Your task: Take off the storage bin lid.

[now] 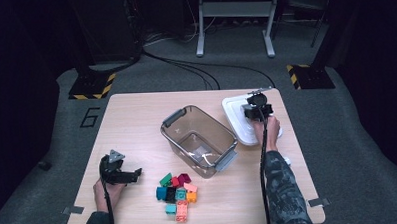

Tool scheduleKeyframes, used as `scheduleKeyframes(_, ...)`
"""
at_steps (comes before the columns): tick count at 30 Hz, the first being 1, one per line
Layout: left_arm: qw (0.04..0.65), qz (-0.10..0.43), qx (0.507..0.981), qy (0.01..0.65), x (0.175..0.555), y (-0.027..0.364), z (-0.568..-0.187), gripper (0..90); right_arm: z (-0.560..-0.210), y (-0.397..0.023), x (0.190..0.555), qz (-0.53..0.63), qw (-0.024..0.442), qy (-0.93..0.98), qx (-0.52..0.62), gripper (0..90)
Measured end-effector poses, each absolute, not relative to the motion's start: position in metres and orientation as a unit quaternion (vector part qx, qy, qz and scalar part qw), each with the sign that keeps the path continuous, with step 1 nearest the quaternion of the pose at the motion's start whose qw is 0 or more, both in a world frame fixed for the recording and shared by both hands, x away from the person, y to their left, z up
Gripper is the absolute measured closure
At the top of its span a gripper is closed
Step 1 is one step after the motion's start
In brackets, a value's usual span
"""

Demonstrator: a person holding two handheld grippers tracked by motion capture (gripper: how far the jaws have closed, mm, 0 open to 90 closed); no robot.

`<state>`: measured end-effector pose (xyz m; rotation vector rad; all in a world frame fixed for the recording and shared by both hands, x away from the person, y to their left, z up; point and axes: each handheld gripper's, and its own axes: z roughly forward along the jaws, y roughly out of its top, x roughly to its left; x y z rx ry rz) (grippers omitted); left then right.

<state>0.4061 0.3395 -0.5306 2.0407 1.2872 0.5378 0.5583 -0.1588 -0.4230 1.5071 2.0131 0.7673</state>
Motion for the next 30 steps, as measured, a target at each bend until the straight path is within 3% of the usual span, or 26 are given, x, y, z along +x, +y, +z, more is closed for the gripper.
scheduleKeyframes(30, 0.329, 0.205, 0.78, 0.492, 0.406, 0.339, -0.531, 0.0, -0.482, -0.147, 0.569, 0.248, 0.221, 0.743, 0.581, 66.5)
